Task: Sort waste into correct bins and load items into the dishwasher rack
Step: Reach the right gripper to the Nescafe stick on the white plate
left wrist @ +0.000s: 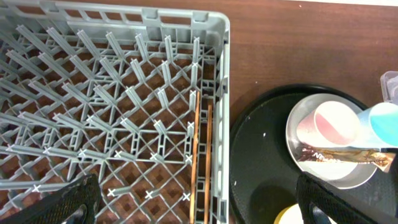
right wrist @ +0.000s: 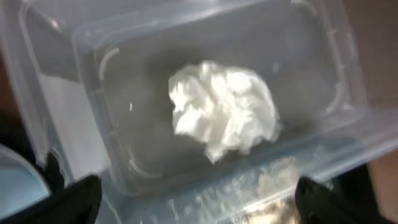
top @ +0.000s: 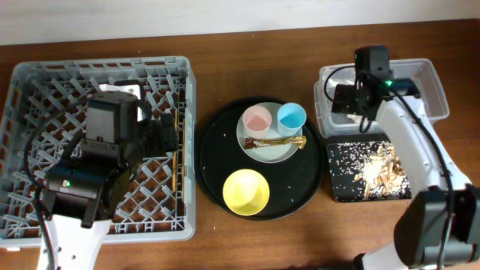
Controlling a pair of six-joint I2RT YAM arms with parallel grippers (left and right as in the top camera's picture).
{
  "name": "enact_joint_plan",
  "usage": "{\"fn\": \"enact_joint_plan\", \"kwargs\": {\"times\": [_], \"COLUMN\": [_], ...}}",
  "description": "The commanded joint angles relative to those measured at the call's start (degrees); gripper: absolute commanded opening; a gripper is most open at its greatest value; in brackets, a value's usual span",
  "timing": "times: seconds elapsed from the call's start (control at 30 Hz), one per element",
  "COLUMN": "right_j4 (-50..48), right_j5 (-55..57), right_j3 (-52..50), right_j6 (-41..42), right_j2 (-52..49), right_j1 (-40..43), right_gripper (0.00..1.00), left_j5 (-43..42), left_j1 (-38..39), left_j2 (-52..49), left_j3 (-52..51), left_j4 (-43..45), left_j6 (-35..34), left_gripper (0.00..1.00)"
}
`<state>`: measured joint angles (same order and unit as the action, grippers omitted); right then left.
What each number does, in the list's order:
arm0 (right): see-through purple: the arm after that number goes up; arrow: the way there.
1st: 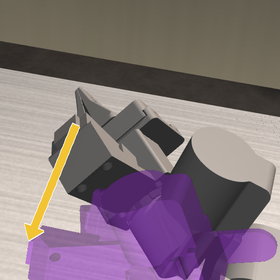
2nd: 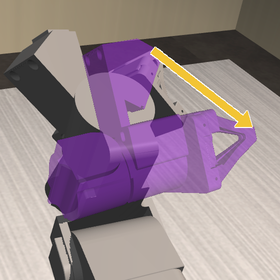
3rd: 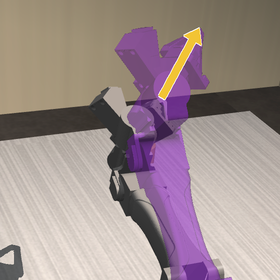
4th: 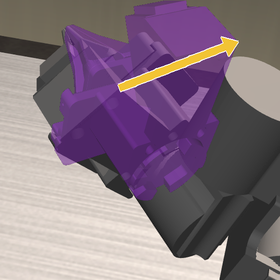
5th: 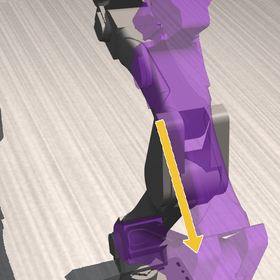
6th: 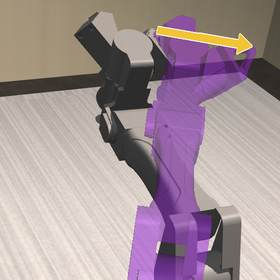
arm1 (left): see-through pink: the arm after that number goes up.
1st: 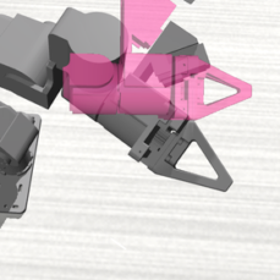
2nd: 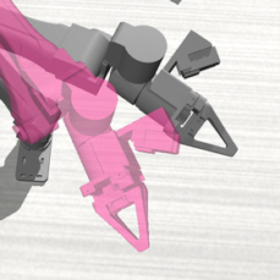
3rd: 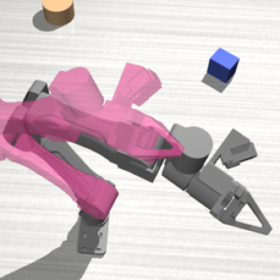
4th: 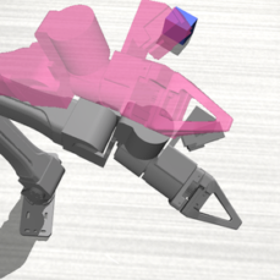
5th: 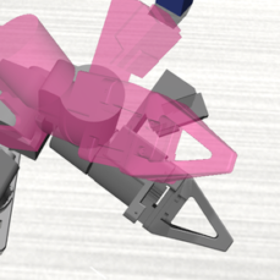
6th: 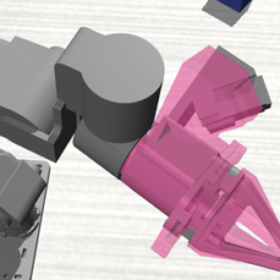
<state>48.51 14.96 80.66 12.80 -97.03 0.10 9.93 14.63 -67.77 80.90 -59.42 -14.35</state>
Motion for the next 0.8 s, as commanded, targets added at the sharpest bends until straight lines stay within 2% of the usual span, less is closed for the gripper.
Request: {"fn": "enact_joint_plan", "kwargs": {"times": [0.0,0.07,0.1,0.13,0.17,0.27,0.37,0.4,0.47,0.53,0.63,0.73,0.77], "right_j4": [7.6,16.4,19.4,21.6,25.2,25.8,20.4,15.8,9.4,2.1,-6.1,-10.1,-11.0], "right_j5": [-0.7,-8.9,-16.3,-21.9,-27.6,-27.7,-23.3,-22.6,-18.5,-12.6,-11.2,-11.2,-11.3], "right_j3": [10.2,15.0,15.5,15.5,14.9,9.0,1.9,-2.5,-8.2,-13.0,-17.2,-17.5,-17.5], "right_j6": [-0.8,-5.4,-10.6,-15.5,-20.9,-27.4,-29.3,-34.9,-40.9,-45.1,-51.9,-53.1,-53.1], "right_j2": [5.7,7.5,8.4,8.7,8.5,8.4,8.4,8.4,8.4,8.4,8.3,6.2,4.9], "right_j1": [-1.7,-2.7,-3.5,-4.3,-6.7,-14.9,-22.4,-25.6,-28.8,-30.5,-30.8,-30.6,-30.3], "right_gripper": [0.99,0.99,0.96,0.86,0.71,0.51,0.47,0.45,0.45,0.45,0.34,0.43,0.43], "left_j5": [0.4,0.4,0.4,0.4,0.4,0.4,0.4,0.4,0.4,0.4,0.4,0.4,0.4], "left_j1": [-0.2,-0.2,-0.2,-0.2,-0.2,-0.2,-0.2,-0.2,-0.2,-0.2,-0.2,-0.2,-0.2], "left_j2": [0.2,0.2,0.2,0.2,0.2,0.2,0.2,0.2,0.2,0.2,0.2,0.2,0.2], "left_j3": [0.6,0.6,0.6,0.6,0.6,0.6,0.6,0.6,0.6,0.6,0.6,0.6,0.6], "left_j4": [0.1,0.1,0.1,0.1,0.1,0.1,0.1,0.2,0.1,0.1,0.1,0.2,0.1], "left_j6": [-0.3,-0.3,-0.3,-0.3,-0.3,-0.3,-0.3,-0.3,-0.3,-0.3,-0.3,-0.3,-0.3], "left_gripper": [0.99,0.99,1.00,0.99,0.99,0.99,0.99,0.99,0.99,0.99,0.99,0.99,0.99]}}
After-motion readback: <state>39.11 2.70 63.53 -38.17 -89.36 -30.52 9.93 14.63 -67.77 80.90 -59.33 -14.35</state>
